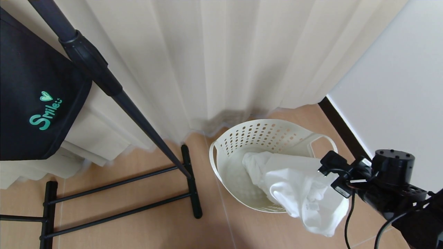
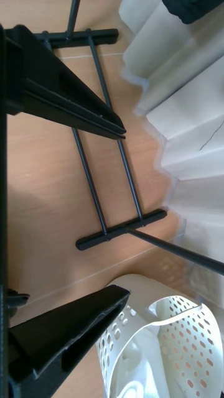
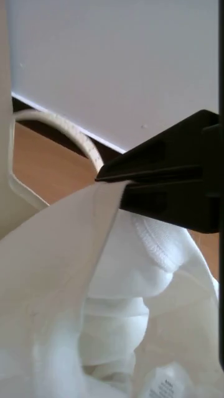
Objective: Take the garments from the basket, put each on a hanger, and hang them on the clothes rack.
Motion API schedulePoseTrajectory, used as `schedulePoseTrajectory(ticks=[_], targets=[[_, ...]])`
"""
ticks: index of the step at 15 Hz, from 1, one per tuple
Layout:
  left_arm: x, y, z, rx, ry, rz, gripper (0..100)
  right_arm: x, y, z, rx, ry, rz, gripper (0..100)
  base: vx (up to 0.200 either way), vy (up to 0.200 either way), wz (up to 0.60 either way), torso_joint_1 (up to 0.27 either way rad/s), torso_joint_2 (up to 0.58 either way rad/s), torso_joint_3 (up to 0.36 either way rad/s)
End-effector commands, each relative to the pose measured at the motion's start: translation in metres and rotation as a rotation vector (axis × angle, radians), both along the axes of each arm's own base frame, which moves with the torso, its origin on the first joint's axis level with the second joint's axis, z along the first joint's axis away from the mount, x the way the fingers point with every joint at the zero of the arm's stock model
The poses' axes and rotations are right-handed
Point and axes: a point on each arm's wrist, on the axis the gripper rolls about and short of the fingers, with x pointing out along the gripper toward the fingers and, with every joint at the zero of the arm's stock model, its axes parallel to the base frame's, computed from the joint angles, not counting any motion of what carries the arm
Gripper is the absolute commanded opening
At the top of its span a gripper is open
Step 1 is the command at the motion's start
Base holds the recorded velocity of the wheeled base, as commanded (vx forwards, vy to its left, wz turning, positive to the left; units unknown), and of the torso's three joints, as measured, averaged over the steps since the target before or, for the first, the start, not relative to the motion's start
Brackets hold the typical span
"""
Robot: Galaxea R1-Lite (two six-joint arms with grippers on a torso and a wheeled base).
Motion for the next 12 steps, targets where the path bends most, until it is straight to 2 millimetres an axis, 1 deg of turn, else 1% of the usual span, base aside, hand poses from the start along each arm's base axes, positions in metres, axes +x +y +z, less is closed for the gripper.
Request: schedulePoseTrajectory(ticks=[1,3,4,5,8,9,10,12], targets=[[0.000,0.000,0.000,0.000,0.001,0.000,100,-0.032,0.006,0.034,0.089,-0.115,0.027,0,0.000,0.000,0.00,0.000,0.00,0.000],[0.000,0.000,0.000,0.002,0.001,0.000,100,-0.046,0.018,0.057,0.161,-0.205,0.080,0,0.000,0.000,0.00,0.000,0.00,0.000],[0.000,0.000,0.000,0.002,0.001,-0.002,100,-0.050,0.022,0.065,0.174,-0.234,0.103,0,0.000,0.000,0.00,0.000,0.00,0.000],[0.000,0.000,0.000,0.002,0.001,0.000,100,-0.051,0.023,0.067,0.177,-0.242,0.110,0,0.000,0.000,0.00,0.000,0.00,0.000],[0.000,0.000,0.000,0.003,0.001,-0.002,100,-0.062,0.042,0.101,0.310,-0.377,0.194,0,0.000,0.000,0.00,0.000,0.00,0.000],[0.000,0.000,0.000,0.003,0.001,-0.002,100,-0.065,0.044,0.109,0.345,-0.407,0.209,0,0.000,0.000,0.00,0.000,0.00,0.000],[0.000,0.000,0.000,0.002,0.002,-0.002,100,-0.070,0.044,0.114,0.380,-0.426,0.216,0,0.000,0.000,0.00,0.000,0.00,0.000],[0.000,0.000,0.000,0.003,0.001,-0.002,100,-0.075,0.045,0.114,0.418,-0.417,0.228,0,0.000,0.000,0.00,0.000,0.00,0.000]])
